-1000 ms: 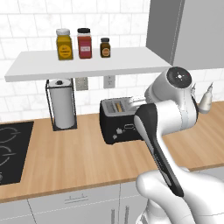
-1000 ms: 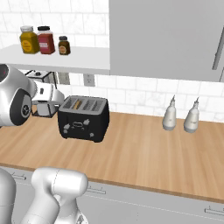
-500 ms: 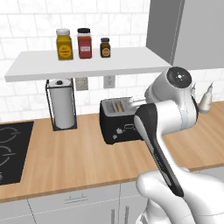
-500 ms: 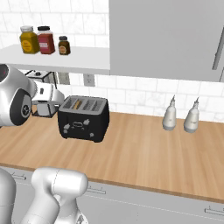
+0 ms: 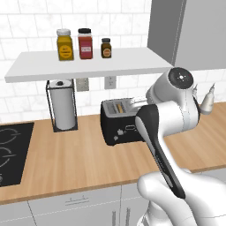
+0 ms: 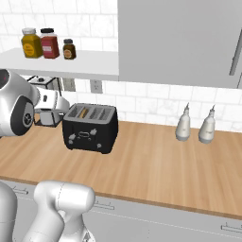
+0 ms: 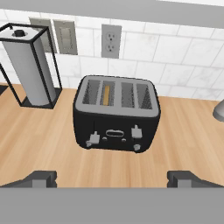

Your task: Start the toaster. Once the lever pops up, take the bread to the plate on the dining counter.

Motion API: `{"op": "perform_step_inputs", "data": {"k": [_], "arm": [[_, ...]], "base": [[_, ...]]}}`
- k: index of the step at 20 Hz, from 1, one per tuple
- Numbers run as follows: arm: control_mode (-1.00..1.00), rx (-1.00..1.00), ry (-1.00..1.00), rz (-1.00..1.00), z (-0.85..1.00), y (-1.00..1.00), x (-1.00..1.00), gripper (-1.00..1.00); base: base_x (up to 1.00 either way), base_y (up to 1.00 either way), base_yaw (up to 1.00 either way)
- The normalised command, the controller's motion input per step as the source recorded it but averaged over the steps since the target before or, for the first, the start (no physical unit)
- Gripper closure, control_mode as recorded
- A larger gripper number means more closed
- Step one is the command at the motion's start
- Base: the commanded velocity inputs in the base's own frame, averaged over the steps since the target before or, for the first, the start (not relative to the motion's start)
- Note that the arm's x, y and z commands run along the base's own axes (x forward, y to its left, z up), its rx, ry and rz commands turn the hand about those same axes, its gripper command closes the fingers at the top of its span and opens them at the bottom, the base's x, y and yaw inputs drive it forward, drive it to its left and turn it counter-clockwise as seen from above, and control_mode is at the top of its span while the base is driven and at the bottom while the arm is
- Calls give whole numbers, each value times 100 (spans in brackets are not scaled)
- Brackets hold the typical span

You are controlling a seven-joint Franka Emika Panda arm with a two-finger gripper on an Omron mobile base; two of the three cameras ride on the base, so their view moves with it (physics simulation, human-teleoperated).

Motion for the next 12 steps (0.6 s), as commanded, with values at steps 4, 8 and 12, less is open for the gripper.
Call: {"op": "perform_step_inputs", "data": {"k": [4, 8, 12], "arm": [[-100, 0, 0, 0, 0, 0, 0, -100], [-100, 0, 0, 0, 0, 0, 0, -100], [-100, 0, 0, 0, 0, 0, 0, -100]], "base": [[0, 0, 0], [0, 0, 0], [0, 0, 0]]}}
